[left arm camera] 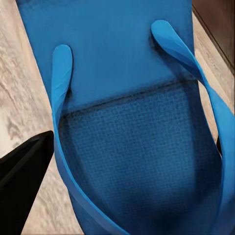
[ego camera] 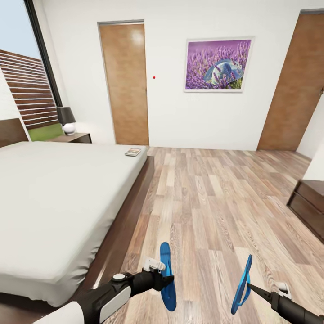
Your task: In the bedroom, move the book from the bed onto either nightstand, and place the two sandals side by side next to the bed.
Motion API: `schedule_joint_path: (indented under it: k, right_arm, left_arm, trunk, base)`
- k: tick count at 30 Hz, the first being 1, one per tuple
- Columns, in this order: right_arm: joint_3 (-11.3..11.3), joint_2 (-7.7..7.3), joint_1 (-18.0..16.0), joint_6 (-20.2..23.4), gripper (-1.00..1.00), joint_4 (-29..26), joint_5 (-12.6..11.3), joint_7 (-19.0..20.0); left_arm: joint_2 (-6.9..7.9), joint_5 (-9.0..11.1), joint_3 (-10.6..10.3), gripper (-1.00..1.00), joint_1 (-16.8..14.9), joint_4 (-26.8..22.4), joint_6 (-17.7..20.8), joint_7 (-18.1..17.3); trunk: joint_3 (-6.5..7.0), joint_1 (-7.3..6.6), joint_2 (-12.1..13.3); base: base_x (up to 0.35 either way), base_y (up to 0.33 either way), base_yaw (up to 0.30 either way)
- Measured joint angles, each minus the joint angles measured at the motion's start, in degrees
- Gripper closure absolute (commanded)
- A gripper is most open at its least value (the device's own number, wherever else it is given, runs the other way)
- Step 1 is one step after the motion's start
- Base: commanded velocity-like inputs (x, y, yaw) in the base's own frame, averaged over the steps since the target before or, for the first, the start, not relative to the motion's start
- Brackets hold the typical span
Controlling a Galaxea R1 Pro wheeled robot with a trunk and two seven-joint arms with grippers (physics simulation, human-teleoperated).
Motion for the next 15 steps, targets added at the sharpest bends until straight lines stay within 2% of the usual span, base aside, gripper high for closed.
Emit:
schedule_joint_path:
  k: [3, 10, 13, 14, 15]
  right_arm:
    - [0.04, 0.01, 0.0, 0.0, 1.0, -0.02, 0.0, 0.01]
    - [0.04, 0.01, 0.0, 0.0, 1.0, -0.04, 0.0, 0.0]
    - [0.05, 0.01, 0.0, 0.0, 1.0, -0.03, 0.0, -0.01]
    - [0.04, 0.01, 0.0, 0.0, 1.0, -0.05, 0.0, 0.0]
    - [0.05, 0.01, 0.0, 0.0, 1.0, -0.05, 0.0, 0.01]
  left_arm:
    - [-0.65, 0.0, -0.01, 1.0, 0.25, 0.16, -0.04, 0.03]
    - [-0.86, 0.2, 0.11, 1.0, 0.5, 2.91, 0.03, 0.08]
    - [-0.6, 4.39, 0.25, 1.0, 0.51, 4.81, -0.16, 0.03]
    - [-0.54, 7.51, 0.28, 1.0, 0.51, 6.37, -0.49, 0.02]
    - [-0.54, 8.36, 0.26, 1.0, 0.51, 6.86, -0.94, 0.0]
  trunk:
    - [0.0, 0.0, 0.0]
    - [0.0, 0.0, 0.0]
    - [0.0, 0.0, 0.0]
    - [0.0, 0.0, 0.0]
    - [0.0, 0.0, 0.0]
  base:
    - [0.0, 0.0, -0.21]
    - [0.0, 0.0, -0.202]
    - [0.0, 0.0, -0.178]
    - [0.0, 0.0, -0.156]
    - [0.0, 0.0, -0.148]
